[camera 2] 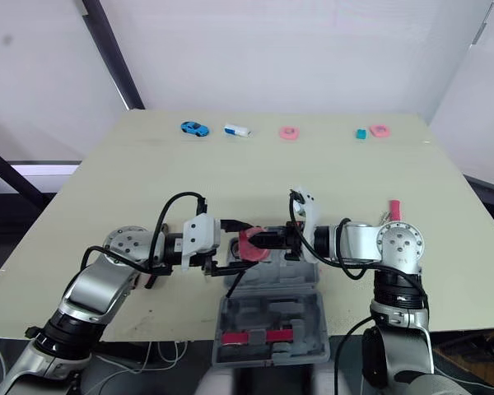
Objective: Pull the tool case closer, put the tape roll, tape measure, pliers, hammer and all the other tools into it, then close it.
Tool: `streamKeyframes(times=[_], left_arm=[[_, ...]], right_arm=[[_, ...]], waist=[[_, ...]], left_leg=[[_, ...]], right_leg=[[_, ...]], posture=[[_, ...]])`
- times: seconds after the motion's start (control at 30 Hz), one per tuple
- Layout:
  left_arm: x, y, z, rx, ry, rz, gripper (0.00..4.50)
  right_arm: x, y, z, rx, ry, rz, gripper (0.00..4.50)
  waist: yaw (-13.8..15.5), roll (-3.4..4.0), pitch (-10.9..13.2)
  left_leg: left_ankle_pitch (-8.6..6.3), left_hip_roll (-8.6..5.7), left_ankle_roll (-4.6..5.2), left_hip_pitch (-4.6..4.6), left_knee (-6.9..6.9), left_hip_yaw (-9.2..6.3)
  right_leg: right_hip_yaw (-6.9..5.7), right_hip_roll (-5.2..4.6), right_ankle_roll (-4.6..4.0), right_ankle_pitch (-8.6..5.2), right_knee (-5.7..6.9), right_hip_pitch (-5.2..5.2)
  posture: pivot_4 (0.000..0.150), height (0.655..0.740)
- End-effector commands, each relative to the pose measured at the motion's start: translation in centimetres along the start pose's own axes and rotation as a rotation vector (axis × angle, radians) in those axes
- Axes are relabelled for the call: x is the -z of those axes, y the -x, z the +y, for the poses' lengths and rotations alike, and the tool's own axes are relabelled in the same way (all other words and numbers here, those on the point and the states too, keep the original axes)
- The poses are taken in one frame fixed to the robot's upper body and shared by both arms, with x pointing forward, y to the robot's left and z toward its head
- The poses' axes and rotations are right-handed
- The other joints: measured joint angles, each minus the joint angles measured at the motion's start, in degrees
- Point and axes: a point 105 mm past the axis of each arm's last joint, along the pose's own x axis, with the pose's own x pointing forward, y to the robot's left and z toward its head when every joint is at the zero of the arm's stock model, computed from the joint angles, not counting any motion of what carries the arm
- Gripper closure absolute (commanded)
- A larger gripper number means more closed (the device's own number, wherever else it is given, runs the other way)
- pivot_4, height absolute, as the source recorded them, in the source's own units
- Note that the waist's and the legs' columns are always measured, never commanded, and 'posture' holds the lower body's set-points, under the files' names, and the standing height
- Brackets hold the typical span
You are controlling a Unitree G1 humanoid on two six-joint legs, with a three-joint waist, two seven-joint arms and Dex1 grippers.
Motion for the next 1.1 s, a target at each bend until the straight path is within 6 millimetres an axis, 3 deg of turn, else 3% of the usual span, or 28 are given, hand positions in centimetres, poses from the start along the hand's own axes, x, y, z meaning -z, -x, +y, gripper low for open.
streamKeyframes(times=[0.03, 0.13, 0.23, 0.4, 0.53, 0.7, 1.1], left_arm=[[-2.2, -0.4, -0.4, 0.006, 0.058, -0.136, 0.06], [-2.9, -0.1, -0.5, 0.001, 0.180, -0.214, 0.00], [-2.7, 1.0, -0.7, -0.026, 0.311, -0.272, 0.00], [-2.5, 3.0, -1.0, -0.090, 0.274, -0.413, 0.00], [-1.8, 5.9, -3.3, 0.078, 0.396, -0.446, 0.00], [-1.3, 7.3, -4.5, 0.139, 0.398, -0.430, 0.00], [-0.8, 6.4, -4.8, 0.112, 0.386, -0.368, 0.00]], right_arm=[[-0.2, 0.8, 1.0, -0.057, 0.012, -0.017, 3.96], [-0.4, 2.1, 0.4, -0.038, -0.011, -0.036, 4.00], [-0.4, 5.1, -0.7, 0.020, -0.022, -0.038, 4.00], [0.1, 10.1, -2.1, 0.126, -0.065, -0.019, 4.00], [1.1, 13.8, -3.4, 0.248, -0.110, 0.037, 4.00], [1.9, 14.4, -5.5, 0.335, -0.153, 0.083, 4.00], [3.0, 11.6, -12.3, 0.488, -0.173, 0.145, 4.00]], waist=[[-0.01, 0.00, 0.00], [0.09, 0.00, 0.00], [-0.05, 0.00, 0.00], [0.08, 0.00, 0.01], [-0.15, 0.02, 0.02], [-0.24, 0.02, 0.02], [0.22, 0.03, 0.03]], left_leg=[[0.00, 0.00, 0.00, 0.00, 0.00, 0.00], [0.00, -0.01, 0.00, -0.03, 0.01, -0.04], [0.00, -0.01, 0.01, -0.02, 0.01, -0.02], [0.00, -0.01, 0.01, -0.03, -0.03, -0.03], [-0.01, -0.01, 0.01, 0.01, -0.07, 0.02], [0.00, 0.04, 0.02, 0.12, -0.04, 0.00], [0.00, 0.01, 0.02, -0.03, -0.02, 0.12]], right_leg=[[0.00, 0.00, 0.00, 0.00, 0.00, 0.00], [0.00, -0.01, 0.01, 0.00, -0.03, 0.01], [0.03, -0.01, 0.01, 0.00, -0.04, 0.01], [0.03, 0.01, 0.01, -0.01, -0.11, 0.01], [0.09, 0.02, -0.01, -0.02, -0.12, 0.00], [0.14, 0.10, -0.06, -0.25, -0.11, 0.02], [0.31, 0.12, -0.21, -0.12, -0.17, -0.09]], posture=[[0.150, 0.7400], [0.150, 0.7400], [0.150, 0.7400], [0.150, 0.7400], [0.150, 0.7400], [0.150, 0.7400], [0.150, 0.7400]])
